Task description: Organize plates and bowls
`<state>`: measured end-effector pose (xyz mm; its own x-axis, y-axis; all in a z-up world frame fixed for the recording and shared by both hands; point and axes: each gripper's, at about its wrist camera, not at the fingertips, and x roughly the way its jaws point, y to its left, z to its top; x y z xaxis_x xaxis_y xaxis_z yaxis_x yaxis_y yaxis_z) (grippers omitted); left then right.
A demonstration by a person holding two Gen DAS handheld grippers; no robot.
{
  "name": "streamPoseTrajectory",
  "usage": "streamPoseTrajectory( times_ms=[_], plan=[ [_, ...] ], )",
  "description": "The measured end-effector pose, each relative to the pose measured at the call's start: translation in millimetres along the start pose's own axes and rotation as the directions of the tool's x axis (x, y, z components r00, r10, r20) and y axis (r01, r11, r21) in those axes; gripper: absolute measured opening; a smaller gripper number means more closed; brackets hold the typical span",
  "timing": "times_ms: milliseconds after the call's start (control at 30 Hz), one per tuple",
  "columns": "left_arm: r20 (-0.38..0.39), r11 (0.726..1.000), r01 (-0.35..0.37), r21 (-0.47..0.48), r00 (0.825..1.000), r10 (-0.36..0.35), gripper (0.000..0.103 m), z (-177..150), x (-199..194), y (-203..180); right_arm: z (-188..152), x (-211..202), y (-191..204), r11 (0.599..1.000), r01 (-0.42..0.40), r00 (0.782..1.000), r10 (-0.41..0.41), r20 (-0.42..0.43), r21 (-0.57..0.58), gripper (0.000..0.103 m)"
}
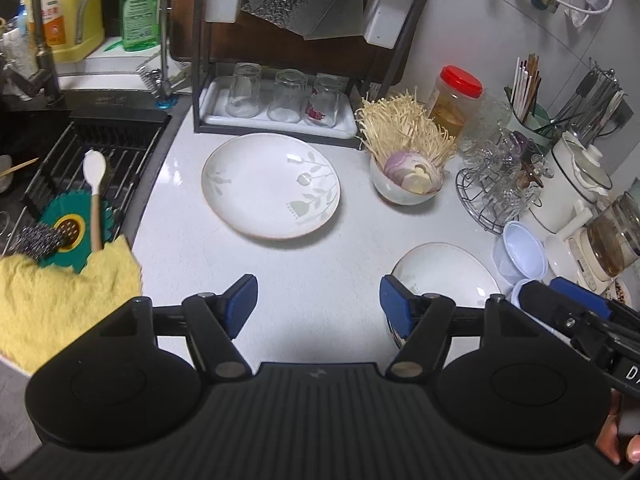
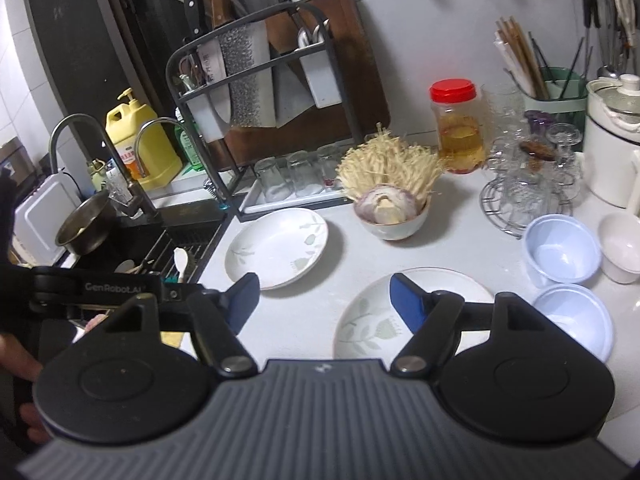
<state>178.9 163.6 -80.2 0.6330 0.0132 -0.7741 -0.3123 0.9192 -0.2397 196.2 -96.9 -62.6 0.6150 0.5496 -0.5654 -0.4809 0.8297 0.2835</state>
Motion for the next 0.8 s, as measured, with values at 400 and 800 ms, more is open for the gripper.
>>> streamPoseTrajectory(
  times_ms=[400,800],
  plan=[
    [-0.027,0.999,0.03,0.014,0.999,-0.03,0.076,43.8,44.7,45.9,18.3,51.3,20.9,0.997,0.062,0.997,-0.06,-0.049,0.037,0.074],
    [-0.103,0.998,0.066,0.009,0.993,-0.064,0.089,71.5,102.9,91.1,31.8,103.9,43.9,0.995,0.083,0.991,-0.077,-0.105,0.054,0.093]
  ],
)
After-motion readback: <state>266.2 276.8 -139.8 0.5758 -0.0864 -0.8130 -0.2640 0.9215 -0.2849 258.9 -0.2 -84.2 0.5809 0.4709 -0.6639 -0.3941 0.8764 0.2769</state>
